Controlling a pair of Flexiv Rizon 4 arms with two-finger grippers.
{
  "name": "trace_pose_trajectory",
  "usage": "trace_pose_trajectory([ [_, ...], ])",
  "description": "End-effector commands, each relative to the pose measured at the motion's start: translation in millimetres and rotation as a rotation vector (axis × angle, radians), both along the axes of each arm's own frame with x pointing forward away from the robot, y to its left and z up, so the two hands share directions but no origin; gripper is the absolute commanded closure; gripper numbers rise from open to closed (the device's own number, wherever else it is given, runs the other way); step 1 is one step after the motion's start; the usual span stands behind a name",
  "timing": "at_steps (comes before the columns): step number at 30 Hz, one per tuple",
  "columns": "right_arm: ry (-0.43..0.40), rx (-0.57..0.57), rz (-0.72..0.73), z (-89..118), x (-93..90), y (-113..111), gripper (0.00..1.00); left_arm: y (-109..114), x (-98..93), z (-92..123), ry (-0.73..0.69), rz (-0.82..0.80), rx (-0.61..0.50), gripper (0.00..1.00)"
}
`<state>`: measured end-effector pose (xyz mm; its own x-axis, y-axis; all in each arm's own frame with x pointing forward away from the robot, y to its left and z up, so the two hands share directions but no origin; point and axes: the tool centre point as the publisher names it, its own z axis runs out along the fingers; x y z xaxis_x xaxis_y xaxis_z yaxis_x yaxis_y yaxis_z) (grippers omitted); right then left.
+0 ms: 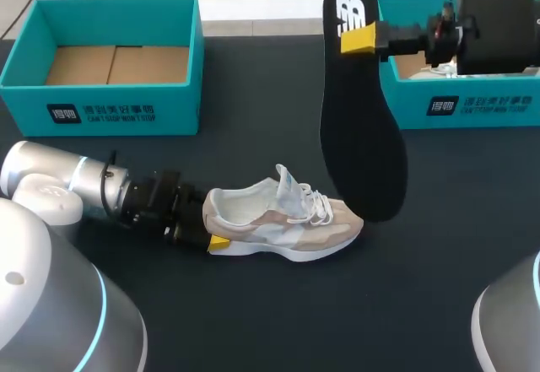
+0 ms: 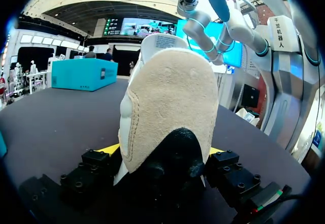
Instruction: Take the shoe out of the shoebox, open the shoe tongue, remove and reinsert the insole, then place the shoe into the shoebox
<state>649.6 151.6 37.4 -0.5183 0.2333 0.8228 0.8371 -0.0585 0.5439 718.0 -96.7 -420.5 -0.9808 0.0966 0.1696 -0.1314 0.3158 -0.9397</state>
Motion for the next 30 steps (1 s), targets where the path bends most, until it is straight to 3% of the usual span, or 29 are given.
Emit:
trace_pose_trajectory([
  [1, -0.001, 0.004, -0.006, -2, -2.8, 0, 1.0, -1, 0.3, -6, 0.0, 0.002, -0.001, 1.0],
  [12, -0.001, 0.004, -0.006, -2, -2.8, 0, 1.0, -1, -0.8, -5, 0.014, -0.005, -0.002, 1.0],
  [13, -0.001, 0.004, -0.006, -2, -2.8, 0, 1.0, -1, -1.6, -5, 0.023, -0.009, 0.003, 0.69],
  [14, -0.001, 0.004, -0.006, -2, -2.8, 0, 1.0, -1, -2.6, -4, 0.029, -0.014, 0.001, 0.09],
  [15, -0.001, 0.004, -0.006, -2, -2.8, 0, 1.0, 0, -3.3, -4, 0.036, -0.007, 0.003, 0.0],
  [30, -0.001, 0.004, -0.006, -2, -2.8, 0, 1.0, 18, -12.0, 7, 0.057, 0.026, 0.086, 0.0],
])
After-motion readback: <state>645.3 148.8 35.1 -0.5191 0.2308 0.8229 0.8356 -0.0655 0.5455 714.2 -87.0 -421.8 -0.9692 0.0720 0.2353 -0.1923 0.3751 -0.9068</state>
